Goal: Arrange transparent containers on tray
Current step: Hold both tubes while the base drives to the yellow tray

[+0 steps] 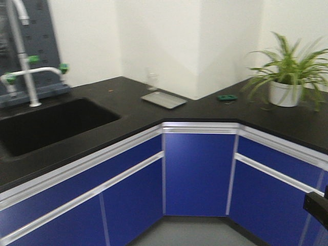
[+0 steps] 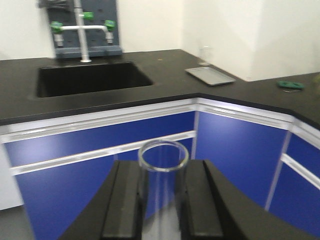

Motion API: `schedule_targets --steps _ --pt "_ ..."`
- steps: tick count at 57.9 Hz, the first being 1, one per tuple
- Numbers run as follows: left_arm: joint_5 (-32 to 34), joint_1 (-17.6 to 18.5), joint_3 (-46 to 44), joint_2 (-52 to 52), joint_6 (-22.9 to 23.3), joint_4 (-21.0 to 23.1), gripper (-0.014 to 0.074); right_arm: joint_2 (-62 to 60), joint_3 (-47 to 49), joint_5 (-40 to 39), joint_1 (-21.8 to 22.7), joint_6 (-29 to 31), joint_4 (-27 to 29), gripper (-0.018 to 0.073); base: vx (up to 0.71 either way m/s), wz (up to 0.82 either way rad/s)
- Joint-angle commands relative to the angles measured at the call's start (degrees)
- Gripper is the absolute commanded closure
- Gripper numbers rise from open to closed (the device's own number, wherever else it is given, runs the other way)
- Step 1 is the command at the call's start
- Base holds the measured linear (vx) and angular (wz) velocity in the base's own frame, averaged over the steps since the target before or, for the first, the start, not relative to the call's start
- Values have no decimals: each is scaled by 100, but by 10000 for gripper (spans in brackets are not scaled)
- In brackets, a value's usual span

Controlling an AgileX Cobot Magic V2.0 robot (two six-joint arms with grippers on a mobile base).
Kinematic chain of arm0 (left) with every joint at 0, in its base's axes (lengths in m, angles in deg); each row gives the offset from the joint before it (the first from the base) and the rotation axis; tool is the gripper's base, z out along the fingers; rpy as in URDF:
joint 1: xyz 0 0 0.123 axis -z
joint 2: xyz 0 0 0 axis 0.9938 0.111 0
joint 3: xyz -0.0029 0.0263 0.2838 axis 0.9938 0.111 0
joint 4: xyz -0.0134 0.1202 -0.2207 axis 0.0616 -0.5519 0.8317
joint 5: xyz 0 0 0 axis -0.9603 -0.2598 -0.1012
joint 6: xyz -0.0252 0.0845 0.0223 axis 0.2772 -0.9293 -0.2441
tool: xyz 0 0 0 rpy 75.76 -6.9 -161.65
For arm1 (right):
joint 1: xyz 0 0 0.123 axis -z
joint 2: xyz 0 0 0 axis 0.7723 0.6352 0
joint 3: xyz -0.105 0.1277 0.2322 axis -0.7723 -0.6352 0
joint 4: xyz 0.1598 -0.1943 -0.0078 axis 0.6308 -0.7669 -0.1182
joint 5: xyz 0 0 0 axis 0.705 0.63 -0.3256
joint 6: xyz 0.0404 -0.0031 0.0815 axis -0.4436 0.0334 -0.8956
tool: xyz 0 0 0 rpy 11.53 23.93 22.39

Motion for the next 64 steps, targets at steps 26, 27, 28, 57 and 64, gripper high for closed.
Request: schedule_targets --steps 26,27,28,57,64 --pt "449 27 -152 23 9 31 603 -1 177 -439 -2 51 -94 571 -23 62" --pt "449 27 -152 23 9 31 603 -1 177 -439 -2 51 -94 571 -14 60" --pt "449 27 -152 23 9 31 603 -1 177 -439 -2 51 -94 571 -14 59" --pt "449 27 -152 23 9 31 603 -1 177 -439 -2 51 -94 571 -4 47" --pt "449 27 -152 23 9 31 603 -2 177 -434 -2 51 -94 571 11 41"
